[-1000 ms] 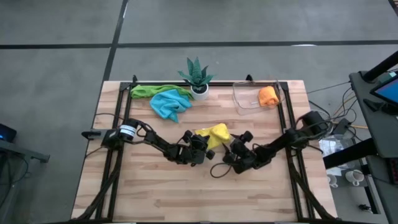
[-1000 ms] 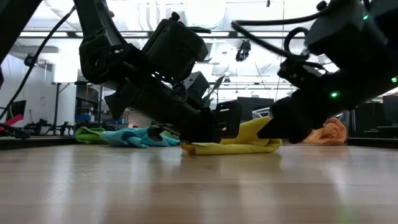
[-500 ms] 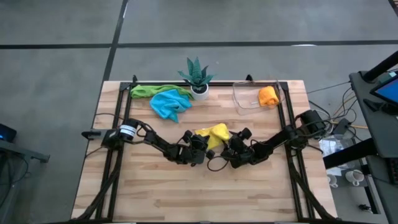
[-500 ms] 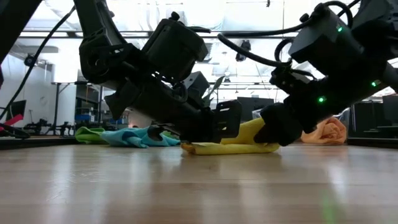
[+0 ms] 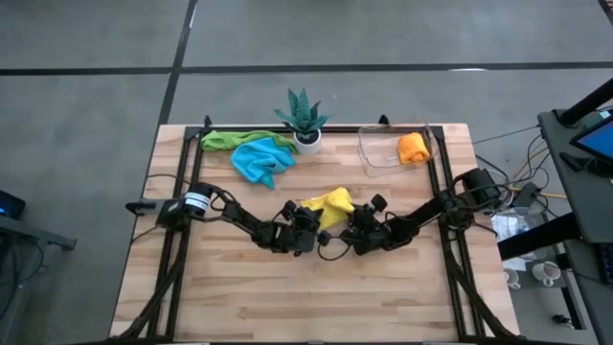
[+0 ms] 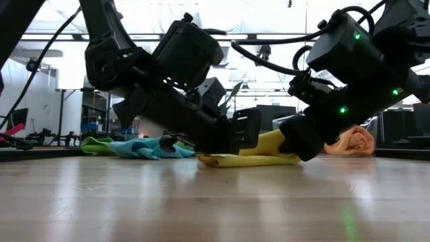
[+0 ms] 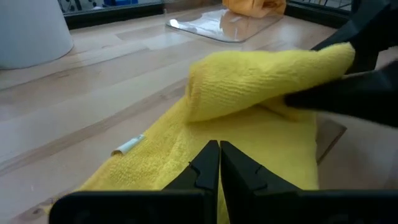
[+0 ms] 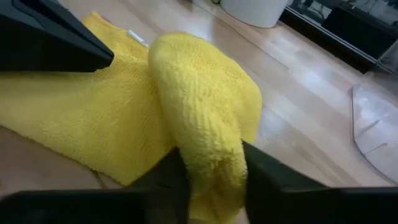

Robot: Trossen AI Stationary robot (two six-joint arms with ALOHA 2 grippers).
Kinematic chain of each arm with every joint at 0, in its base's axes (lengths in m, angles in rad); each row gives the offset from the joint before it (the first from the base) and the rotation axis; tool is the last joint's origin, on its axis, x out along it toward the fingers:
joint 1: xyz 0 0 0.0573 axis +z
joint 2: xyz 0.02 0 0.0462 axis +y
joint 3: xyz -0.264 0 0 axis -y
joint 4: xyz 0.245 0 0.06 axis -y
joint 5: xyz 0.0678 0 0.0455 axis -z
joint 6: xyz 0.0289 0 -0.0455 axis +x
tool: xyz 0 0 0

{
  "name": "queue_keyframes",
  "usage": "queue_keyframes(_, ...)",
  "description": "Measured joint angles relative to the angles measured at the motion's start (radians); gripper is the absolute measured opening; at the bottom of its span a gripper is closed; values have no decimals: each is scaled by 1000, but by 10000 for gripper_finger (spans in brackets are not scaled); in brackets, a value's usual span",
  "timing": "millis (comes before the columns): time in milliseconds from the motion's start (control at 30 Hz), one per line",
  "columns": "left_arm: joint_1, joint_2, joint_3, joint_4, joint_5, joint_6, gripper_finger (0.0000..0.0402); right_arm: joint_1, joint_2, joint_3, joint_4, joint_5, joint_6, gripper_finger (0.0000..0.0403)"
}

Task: Roll microfiber towels into tight, uniform cylinder then place into a basket
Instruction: Roll the yellow microfiber cloth

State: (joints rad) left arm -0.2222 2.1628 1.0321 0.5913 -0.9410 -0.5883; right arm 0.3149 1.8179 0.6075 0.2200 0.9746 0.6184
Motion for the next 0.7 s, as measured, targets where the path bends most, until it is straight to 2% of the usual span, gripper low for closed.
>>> queue_keyframes(133, 0, 7, -3, 0, 12, -1, 0, 0, 0, 0, -5, 3, -17, 27)
queue_keyframes(167, 0, 12, -2, 1, 14, -1, 0, 0, 0, 2, -6, 3, -21, 20)
queue_keyframes(467, 11, 39, 3, 18, 58, -38, 0, -1, -11, 26, -6, 28, -50, 14)
queue_keyframes(600, 11, 40, 3, 37, 73, -34, 0, -21, 4, 27, -32, 36, -14, 13)
queue_keyframes(700, 11, 40, 3, 44, 93, -35, 0, -31, 5, 28, -59, 80, 31, 12)
